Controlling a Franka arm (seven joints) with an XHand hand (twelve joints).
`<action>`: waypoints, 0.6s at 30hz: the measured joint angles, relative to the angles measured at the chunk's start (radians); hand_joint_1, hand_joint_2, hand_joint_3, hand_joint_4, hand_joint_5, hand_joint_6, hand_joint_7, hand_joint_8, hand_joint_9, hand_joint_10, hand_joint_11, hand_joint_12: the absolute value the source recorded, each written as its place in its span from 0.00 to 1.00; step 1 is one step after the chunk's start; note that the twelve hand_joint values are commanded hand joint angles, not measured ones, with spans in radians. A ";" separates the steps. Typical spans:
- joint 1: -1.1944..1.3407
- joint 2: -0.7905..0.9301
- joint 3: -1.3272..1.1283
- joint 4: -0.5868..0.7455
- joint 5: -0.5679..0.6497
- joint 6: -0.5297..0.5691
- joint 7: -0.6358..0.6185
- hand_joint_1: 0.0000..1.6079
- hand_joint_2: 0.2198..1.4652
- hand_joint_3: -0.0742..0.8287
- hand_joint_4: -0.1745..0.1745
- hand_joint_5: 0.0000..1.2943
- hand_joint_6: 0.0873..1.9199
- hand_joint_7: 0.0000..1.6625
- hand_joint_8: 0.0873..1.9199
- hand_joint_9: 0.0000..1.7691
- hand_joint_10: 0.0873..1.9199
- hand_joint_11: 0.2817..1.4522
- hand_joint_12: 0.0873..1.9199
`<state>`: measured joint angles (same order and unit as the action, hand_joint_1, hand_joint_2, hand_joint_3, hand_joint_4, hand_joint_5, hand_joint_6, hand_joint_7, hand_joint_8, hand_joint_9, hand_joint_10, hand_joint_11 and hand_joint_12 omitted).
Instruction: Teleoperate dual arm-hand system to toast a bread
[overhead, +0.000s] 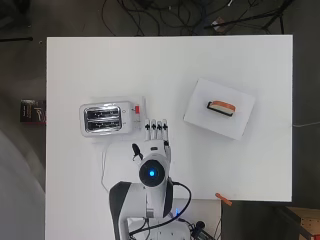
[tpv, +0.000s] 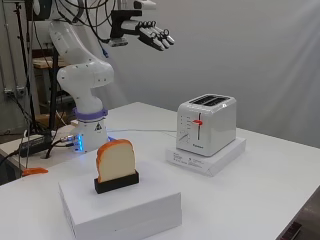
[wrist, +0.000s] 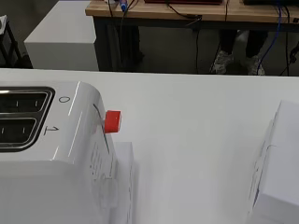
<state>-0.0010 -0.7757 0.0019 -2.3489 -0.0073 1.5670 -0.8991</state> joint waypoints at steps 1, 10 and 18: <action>-0.001 0.009 0.002 0.008 -0.006 -0.002 0.003 0.23 0.67 0.10 0.48 0.24 0.00 0.27 0.00 0.30 0.00 0.13 0.00; -0.022 0.128 -0.062 0.092 -0.054 -0.032 0.035 0.27 0.72 0.10 0.40 0.24 0.00 0.29 0.00 0.32 0.00 0.12 0.00; -0.044 0.407 -0.181 0.199 -0.075 -0.030 0.010 0.23 0.72 0.09 0.29 0.23 0.00 0.28 0.00 0.32 0.00 0.12 0.00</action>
<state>-0.0453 -0.3687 -0.1793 -2.1501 -0.0823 1.5372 -0.8889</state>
